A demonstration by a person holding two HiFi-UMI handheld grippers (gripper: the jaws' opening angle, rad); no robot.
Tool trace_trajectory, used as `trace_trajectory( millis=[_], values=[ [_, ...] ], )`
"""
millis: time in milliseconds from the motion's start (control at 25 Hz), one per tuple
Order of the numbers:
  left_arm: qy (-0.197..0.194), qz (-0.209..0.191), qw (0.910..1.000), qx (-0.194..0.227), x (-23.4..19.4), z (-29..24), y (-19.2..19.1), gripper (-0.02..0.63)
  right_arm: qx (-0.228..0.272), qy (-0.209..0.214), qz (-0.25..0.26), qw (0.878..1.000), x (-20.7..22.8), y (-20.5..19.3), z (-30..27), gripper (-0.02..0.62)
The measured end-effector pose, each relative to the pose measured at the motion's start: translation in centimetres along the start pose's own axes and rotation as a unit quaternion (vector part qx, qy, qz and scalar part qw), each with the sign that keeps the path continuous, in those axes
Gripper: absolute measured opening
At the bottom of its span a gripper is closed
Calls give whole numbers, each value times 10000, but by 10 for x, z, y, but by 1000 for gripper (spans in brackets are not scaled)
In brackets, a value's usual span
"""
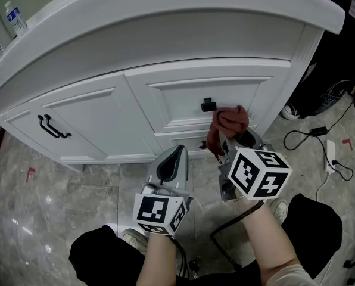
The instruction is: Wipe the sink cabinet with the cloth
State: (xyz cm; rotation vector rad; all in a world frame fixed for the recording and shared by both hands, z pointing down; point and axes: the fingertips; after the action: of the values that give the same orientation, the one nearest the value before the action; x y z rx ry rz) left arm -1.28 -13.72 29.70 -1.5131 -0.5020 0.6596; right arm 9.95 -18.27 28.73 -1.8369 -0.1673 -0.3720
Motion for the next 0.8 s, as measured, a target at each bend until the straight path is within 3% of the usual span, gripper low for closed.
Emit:
trace_trajectory(
  millis=[320,600,800],
  values=[
    [-162,65,9998,-65,23,-21,-12,0,245,-377,26,9990,50,18,13,95],
    [-265,-2,9995,-151,35,-33,-18,0,270,-426,159,9986,59,20,17,92],
    [-112,148,9998,-72,20,-25,-20,0,413,-1141,284,9922,88,16,24,83]
  ],
)
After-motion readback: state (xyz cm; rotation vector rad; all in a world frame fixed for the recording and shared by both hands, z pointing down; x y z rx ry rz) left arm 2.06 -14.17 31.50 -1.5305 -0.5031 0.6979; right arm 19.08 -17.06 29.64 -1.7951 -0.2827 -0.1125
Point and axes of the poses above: the fingertips, and each gripper's own axes: z backward along the fingers, x to its right, y out of its top, and after that the axes turned 9 degrees about -y, right-handed
